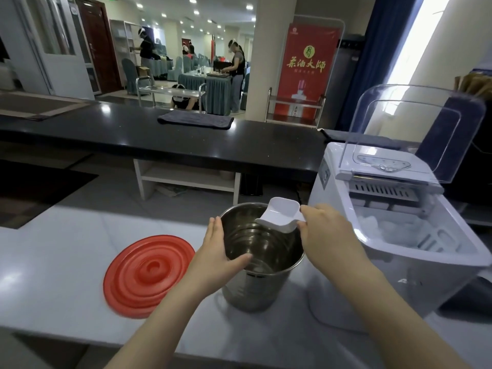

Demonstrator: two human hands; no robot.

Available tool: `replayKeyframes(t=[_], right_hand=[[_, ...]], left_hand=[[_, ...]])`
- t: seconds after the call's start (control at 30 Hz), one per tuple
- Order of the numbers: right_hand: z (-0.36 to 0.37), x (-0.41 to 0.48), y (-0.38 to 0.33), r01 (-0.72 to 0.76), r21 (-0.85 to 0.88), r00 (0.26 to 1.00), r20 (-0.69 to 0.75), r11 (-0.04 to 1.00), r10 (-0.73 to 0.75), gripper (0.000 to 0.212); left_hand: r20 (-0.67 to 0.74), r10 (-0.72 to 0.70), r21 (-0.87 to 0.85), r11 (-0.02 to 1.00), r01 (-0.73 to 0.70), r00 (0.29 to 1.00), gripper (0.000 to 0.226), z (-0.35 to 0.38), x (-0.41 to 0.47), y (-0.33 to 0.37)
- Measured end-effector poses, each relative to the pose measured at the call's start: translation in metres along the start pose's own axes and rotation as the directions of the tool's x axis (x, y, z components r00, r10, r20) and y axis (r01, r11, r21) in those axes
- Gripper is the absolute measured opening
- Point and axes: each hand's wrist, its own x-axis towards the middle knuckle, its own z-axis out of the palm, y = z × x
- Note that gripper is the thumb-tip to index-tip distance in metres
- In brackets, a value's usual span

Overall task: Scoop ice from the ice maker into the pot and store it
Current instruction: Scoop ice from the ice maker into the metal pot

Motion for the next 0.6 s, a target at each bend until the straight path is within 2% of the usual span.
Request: replayKeyframes(t=[0.23,0.43,0.6], right_hand=[[-0.012,-0.014,0.015,-0.032,0.030,0.998,-0.045,0.999,0.033,0.016],[-0.023,-0.031,0.027,-0.016,0.273,0.986,-0.153,0.962,0.060,0.021],[-0.041,-0.044,0.056,-0.079,0.502,0.933,-0.266,0.861,0.241,0.031]], left_hand=[[0.018,-0.013,-0.086,0.996,0.015,1.000,0.108,0.005,-0.010,0.013],[-0.078,0.085,-0.103,0.990,-0.092,0.993,0.095,-0.002,-0.022,0.027],[-0.092,0.151,-0.135,0.977,-0.163,0.984,0.086,0.012,-0.026,0.048]])
